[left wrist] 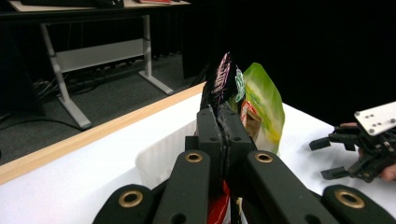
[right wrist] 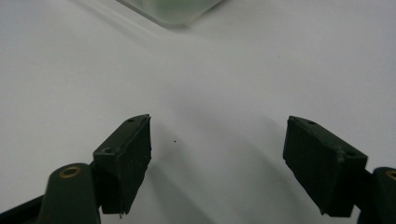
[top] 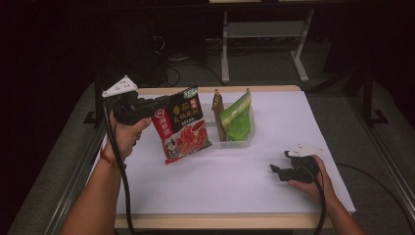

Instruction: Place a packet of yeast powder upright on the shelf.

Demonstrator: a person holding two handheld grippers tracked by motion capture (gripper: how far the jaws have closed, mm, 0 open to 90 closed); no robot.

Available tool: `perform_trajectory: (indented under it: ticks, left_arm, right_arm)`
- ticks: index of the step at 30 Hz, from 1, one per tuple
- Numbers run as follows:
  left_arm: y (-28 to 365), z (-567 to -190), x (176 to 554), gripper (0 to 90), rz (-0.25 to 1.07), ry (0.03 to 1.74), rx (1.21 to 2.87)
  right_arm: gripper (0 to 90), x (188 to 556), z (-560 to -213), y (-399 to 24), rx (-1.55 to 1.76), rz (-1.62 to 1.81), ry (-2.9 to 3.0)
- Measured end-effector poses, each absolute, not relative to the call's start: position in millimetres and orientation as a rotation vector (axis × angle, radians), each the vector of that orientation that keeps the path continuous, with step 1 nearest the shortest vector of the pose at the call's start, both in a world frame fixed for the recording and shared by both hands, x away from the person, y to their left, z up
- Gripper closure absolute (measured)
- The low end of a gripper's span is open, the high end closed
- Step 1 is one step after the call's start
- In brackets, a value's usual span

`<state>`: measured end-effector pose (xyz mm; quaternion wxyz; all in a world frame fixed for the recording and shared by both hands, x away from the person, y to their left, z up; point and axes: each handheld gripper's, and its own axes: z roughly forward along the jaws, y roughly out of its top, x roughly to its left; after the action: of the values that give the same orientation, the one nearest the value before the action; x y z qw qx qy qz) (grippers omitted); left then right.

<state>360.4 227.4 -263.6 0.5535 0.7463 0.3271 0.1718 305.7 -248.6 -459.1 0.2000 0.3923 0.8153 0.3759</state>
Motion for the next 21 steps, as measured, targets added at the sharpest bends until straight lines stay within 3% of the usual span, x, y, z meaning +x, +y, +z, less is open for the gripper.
perform_trajectory:
  ticks: [21]
  left_arm:
    - [208.7,-267.7,393.7,89.2,0.445,0.840,1.759]
  right_arm:
    - [22.8,305.4,-459.0,-248.5,1.097,1.047,2.276]
